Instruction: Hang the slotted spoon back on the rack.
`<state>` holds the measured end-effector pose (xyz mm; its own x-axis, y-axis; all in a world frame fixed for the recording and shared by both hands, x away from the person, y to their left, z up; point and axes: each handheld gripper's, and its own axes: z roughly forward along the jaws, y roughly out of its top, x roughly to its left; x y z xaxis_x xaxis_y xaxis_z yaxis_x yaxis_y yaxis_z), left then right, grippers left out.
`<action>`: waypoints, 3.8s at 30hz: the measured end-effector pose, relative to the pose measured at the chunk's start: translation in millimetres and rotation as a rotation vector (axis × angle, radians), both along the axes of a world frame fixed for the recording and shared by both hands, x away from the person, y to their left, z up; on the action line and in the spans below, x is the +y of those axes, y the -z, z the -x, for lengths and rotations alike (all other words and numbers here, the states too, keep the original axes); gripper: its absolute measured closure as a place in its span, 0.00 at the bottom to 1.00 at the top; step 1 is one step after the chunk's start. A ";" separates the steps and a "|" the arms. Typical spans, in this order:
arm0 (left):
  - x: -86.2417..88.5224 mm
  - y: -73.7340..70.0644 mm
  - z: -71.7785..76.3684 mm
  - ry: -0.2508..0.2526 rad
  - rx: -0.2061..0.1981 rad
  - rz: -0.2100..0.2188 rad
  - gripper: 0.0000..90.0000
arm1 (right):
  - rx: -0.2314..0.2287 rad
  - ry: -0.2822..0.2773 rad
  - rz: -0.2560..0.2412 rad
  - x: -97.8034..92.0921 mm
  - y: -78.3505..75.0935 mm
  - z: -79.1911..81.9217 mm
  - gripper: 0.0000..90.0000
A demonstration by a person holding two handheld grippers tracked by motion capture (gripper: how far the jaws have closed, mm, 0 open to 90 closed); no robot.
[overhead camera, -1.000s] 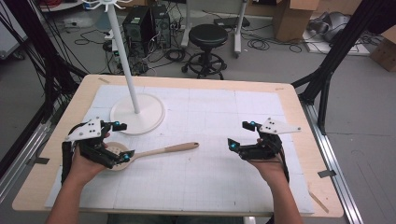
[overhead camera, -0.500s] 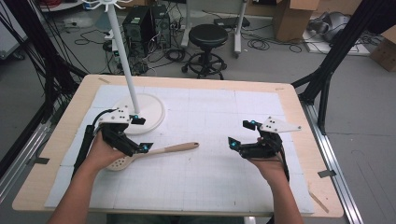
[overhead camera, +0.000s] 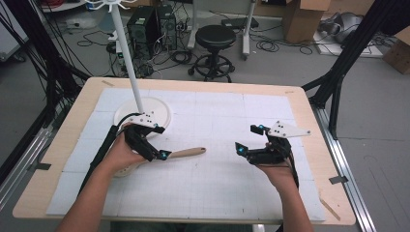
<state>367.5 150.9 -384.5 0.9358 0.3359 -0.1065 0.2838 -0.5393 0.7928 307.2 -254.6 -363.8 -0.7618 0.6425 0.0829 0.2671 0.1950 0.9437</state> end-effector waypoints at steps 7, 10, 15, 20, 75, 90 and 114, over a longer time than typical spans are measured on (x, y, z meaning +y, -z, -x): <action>-13.3 9.0 -6.3 -0.013 0.012 -0.083 0.03 | 0.000 -0.008 -0.001 1.8 -0.1 -0.4 0.12; -16.9 15.4 -8.5 -0.004 0.020 -0.131 0.03 | 0.005 -0.008 0.002 1.7 -0.1 0.1 0.12; -21.6 22.8 -9.8 0.022 0.029 -0.178 0.16 | 0.005 -0.007 0.001 1.7 0.1 0.5 0.12; -23.9 26.3 -10.9 -0.003 0.014 -0.229 0.20 | 0.000 -0.010 0.003 2.6 0.0 -0.4 0.12; -45.8 35.9 1.7 0.059 -0.001 -0.440 0.81 | 0.007 -0.004 0.006 2.4 1.3 0.0 0.12; -36.0 16.9 8.1 -0.028 -0.025 -0.371 0.82 | 0.009 0.002 -0.003 -0.8 2.5 -0.8 0.12; 4.3 -59.2 17.9 -0.047 -0.080 -0.032 0.82 | 0.019 -0.004 0.007 2.3 5.4 -1.9 0.12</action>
